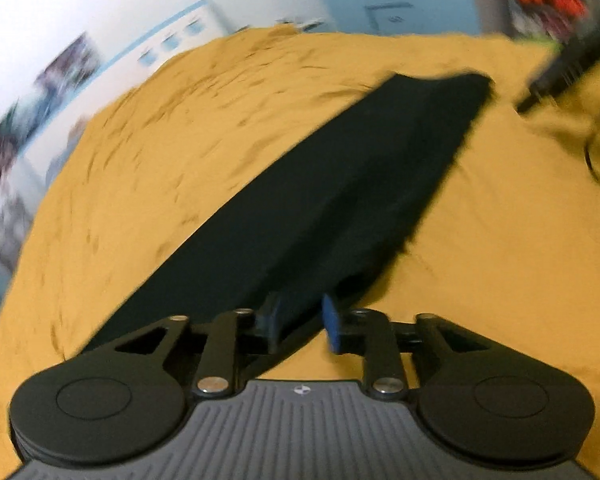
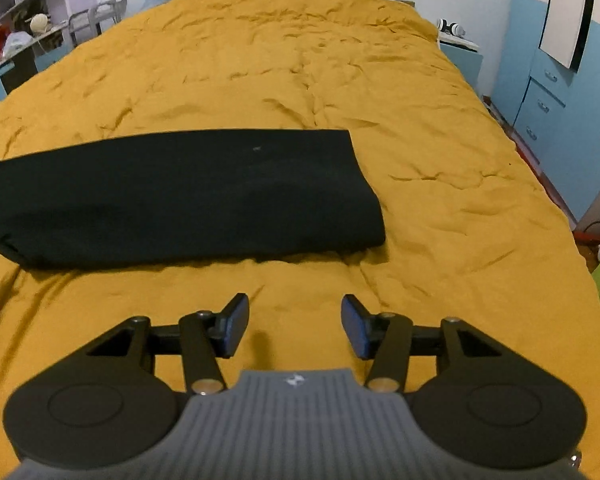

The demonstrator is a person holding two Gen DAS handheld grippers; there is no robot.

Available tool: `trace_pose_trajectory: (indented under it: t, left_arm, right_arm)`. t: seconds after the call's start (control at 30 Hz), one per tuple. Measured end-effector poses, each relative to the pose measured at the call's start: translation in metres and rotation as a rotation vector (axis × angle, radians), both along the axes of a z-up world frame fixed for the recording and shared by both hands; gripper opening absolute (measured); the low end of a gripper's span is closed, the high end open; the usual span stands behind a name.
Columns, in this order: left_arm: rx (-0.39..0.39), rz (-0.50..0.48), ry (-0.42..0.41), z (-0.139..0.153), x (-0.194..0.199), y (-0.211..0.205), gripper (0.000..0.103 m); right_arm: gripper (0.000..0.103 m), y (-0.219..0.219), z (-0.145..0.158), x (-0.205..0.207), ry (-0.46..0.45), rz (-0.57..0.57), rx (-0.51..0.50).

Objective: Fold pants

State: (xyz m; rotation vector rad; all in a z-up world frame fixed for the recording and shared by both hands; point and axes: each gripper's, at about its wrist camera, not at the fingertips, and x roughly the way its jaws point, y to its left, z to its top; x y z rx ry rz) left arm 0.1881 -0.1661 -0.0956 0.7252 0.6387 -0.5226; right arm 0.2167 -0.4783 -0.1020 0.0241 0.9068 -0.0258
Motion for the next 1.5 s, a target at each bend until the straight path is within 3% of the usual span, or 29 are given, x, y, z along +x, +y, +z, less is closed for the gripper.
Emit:
trace_pose_trajectory:
  t: [0.1,0.17,0.27,0.37,0.47,0.57,0.63,0.7,0.77,0.9,1.03,1.23,1.33,1.37,1.47,1.5]
  left_arm:
    - [0.091,-0.058,-0.058,-0.022,0.000,-0.021,0.042]
    - [0.139,-0.093,-0.088,-0.033,0.000,-0.033,0.042]
    - [0.195,-0.151,-0.076,-0.045,0.003,-0.044,0.042]
    - [0.230,-0.176,-0.100,-0.055,0.001,-0.048,0.012]
    - [0.175,-0.180,-0.093,-0.042,0.000,-0.045,0.008]
    - [0.205,-0.217,-0.072,-0.044,-0.007,-0.044,0.007]
    - [0.224,-0.221,-0.071,-0.055,-0.011,-0.045,0.007]
    - [0.191,-0.180,-0.045,-0.059,-0.007,-0.048,0.007]
    - [0.158,-0.143,-0.029,-0.062,-0.007,-0.048,0.007]
    - [0.114,-0.117,-0.005,-0.061,-0.007,-0.044,0.007]
    - [0.068,-0.088,0.017,-0.056,-0.002,-0.041,0.007]
    - [0.020,-0.049,0.031,-0.051,-0.005,-0.036,0.009]
    - [0.000,-0.042,0.044,-0.043,-0.007,-0.033,0.014]
    - [-0.013,-0.040,0.054,-0.039,-0.008,-0.030,0.020]
    - [-0.102,-0.018,0.093,-0.021,-0.010,-0.009,0.033]
    - [-0.137,0.000,0.100,-0.015,-0.011,0.000,0.035]
  right_arm:
    - [0.048,-0.001,-0.002,0.005,0.004,0.035,-0.030]
    - [0.054,-0.002,-0.003,0.009,0.007,0.060,-0.059]
    - [0.056,-0.005,-0.004,0.011,0.007,0.069,-0.049]
    - [0.055,-0.007,-0.006,0.011,0.004,0.074,-0.024]
    - [0.055,-0.005,-0.006,0.010,0.000,0.085,-0.014]
    - [0.051,-0.003,-0.006,0.013,-0.024,0.117,-0.035]
    - [0.040,-0.005,-0.006,0.021,-0.039,0.101,-0.064]
    - [0.028,-0.013,-0.003,0.032,-0.064,0.063,-0.028]
    - [0.025,-0.019,-0.003,0.045,-0.081,0.039,-0.007]
    - [0.022,-0.024,-0.019,0.069,-0.066,0.029,-0.056]
    - [0.021,-0.037,-0.054,0.080,0.028,-0.001,-0.025]
    - [0.021,-0.036,-0.054,0.078,0.047,0.001,-0.050]
    - [0.021,-0.032,-0.039,0.075,0.031,-0.008,-0.070]
    - [0.024,-0.030,-0.033,0.071,0.020,-0.011,-0.078]
    - [0.044,-0.017,-0.009,0.056,-0.032,-0.016,-0.082]
    - [0.045,-0.010,-0.002,0.053,-0.040,-0.009,-0.074]
